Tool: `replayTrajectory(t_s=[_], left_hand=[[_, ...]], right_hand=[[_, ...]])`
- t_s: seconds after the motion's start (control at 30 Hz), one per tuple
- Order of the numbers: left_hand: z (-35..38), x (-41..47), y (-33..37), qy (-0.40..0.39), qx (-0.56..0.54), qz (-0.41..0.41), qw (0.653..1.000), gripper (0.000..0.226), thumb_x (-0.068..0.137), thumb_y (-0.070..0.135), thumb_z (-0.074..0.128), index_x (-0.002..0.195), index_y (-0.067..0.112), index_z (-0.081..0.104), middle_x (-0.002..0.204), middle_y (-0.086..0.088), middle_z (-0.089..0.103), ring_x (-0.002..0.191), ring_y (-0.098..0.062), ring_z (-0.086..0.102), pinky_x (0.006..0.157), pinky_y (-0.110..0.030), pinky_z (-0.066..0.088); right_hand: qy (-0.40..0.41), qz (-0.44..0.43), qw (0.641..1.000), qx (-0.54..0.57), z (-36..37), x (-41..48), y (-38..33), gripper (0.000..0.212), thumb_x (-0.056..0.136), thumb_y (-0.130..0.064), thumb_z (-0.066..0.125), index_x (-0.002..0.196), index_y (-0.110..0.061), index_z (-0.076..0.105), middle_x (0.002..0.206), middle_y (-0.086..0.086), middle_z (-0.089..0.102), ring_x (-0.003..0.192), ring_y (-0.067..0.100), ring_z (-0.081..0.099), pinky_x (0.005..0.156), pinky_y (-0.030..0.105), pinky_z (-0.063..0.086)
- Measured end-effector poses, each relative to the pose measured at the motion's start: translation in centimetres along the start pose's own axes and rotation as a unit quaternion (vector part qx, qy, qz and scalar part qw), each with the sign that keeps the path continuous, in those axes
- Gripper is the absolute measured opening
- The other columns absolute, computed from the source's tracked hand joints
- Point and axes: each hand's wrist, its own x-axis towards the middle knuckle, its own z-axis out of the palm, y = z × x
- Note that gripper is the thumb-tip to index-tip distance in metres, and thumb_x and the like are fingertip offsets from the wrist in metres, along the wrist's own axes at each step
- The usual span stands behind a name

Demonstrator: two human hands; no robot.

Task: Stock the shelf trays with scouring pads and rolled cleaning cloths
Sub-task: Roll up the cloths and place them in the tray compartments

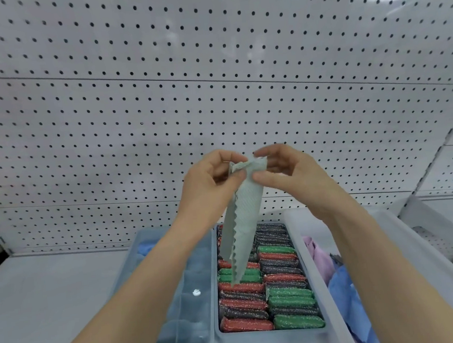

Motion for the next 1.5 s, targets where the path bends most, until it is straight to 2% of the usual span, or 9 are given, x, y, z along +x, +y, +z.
replayTrajectory(t_s=[0.23,0.67,0.8,0.9,1.03,1.13,1.2,1.37,1.5], left_hand=[[-0.4,-1.1,-1.8,-0.083,-0.042,-0.070,0.993,0.038,0.080,0.012,0.076,0.113,0.024,0.062,0.106,0.009,0.072,0.092,-0.011,0.070,0.078,-0.027,0.057],[0.7,-6.0,-7.1,-0.113,0.001,-0.183,0.977,0.022,0.079,0.016,0.078,0.098,0.025,0.072,0.097,0.009,0.076,0.092,-0.010,0.072,0.089,-0.037,0.057],[0.8,-4.7,-5.4,-0.091,-0.004,-0.165,0.982,0.035,0.078,0.024,0.079,0.098,0.045,0.059,0.093,0.022,0.069,0.090,0.005,0.066,0.079,-0.015,0.052],[1.0,-3.2,-4.4,-0.045,-0.037,-0.137,0.989,0.026,0.080,0.016,0.077,0.093,0.036,0.066,0.085,0.013,0.074,0.080,-0.003,0.069,0.072,-0.019,0.053],[0.7,-2.5,-4.0,-0.010,-0.055,-0.131,0.990,0.017,0.081,0.010,0.075,0.088,0.026,0.072,0.076,0.007,0.073,0.070,-0.006,0.067,0.062,-0.022,0.054],[0.4,-2.2,-4.0,0.000,-0.102,-0.153,0.983,0.016,0.082,0.007,0.074,0.094,0.018,0.072,0.083,-0.004,0.075,0.073,-0.015,0.071,0.069,-0.030,0.059],[0.1,-1.8,-4.1,0.005,-0.108,-0.177,0.978,0.018,0.083,0.007,0.073,0.096,0.018,0.070,0.083,-0.004,0.074,0.071,-0.014,0.071,0.070,-0.032,0.059],[-1.1,-1.6,-4.7,-0.057,-0.104,-0.229,0.966,0.034,0.083,-0.001,0.072,0.113,0.012,0.066,0.096,-0.008,0.073,0.079,-0.013,0.072,0.067,-0.023,0.058],[-1.2,-1.3,-4.3,-0.018,-0.092,-0.161,0.982,0.028,0.079,-0.008,0.071,0.091,0.017,0.072,0.091,0.000,0.074,0.077,-0.012,0.071,0.070,-0.025,0.057]], right_hand=[[-0.019,-0.017,0.994,0.103,0.3,0.2,-0.1,0.028,0.084,-0.005,0.069,0.107,0.011,0.063,0.095,0.011,0.075,0.085,0.020,0.071,0.078,0.030,0.058],[0.090,-0.047,0.987,0.121,-0.5,0.8,-1.3,0.019,0.089,-0.010,0.067,0.105,0.000,0.064,0.082,0.005,0.075,0.076,0.020,0.072,0.069,0.033,0.059],[0.072,-0.029,0.991,0.109,0.1,0.7,-0.6,0.022,0.088,-0.010,0.068,0.106,0.003,0.065,0.083,0.007,0.076,0.075,0.019,0.072,0.066,0.032,0.059],[0.078,-0.019,0.991,0.103,0.7,0.8,-0.1,0.021,0.088,-0.011,0.069,0.104,0.002,0.065,0.082,0.007,0.075,0.074,0.019,0.072,0.061,0.030,0.057],[0.076,0.044,0.992,0.095,0.6,0.8,0.6,0.030,0.090,-0.031,0.067,0.102,-0.004,0.068,0.088,0.008,0.076,0.083,0.023,0.073,0.070,0.032,0.059],[-0.060,0.149,0.984,0.070,0.7,-0.2,2.6,0.055,0.084,-0.054,0.060,0.107,-0.004,0.069,0.101,0.012,0.075,0.096,0.028,0.072,0.085,0.037,0.058],[-0.122,0.173,0.974,0.081,1.4,-1.2,4.1,0.047,0.084,-0.043,0.064,0.110,-0.004,0.069,0.106,0.013,0.073,0.101,0.028,0.070,0.087,0.036,0.056],[-0.076,0.173,0.976,0.109,2.1,-1.5,5.5,0.031,0.088,-0.013,0.068,0.119,-0.011,0.066,0.108,0.017,0.072,0.100,0.034,0.068,0.086,0.040,0.057],[-0.021,0.092,0.987,0.133,2.4,-1.2,5.2,0.025,0.089,-0.003,0.063,0.111,-0.013,0.072,0.101,0.014,0.075,0.092,0.031,0.072,0.076,0.038,0.059]])
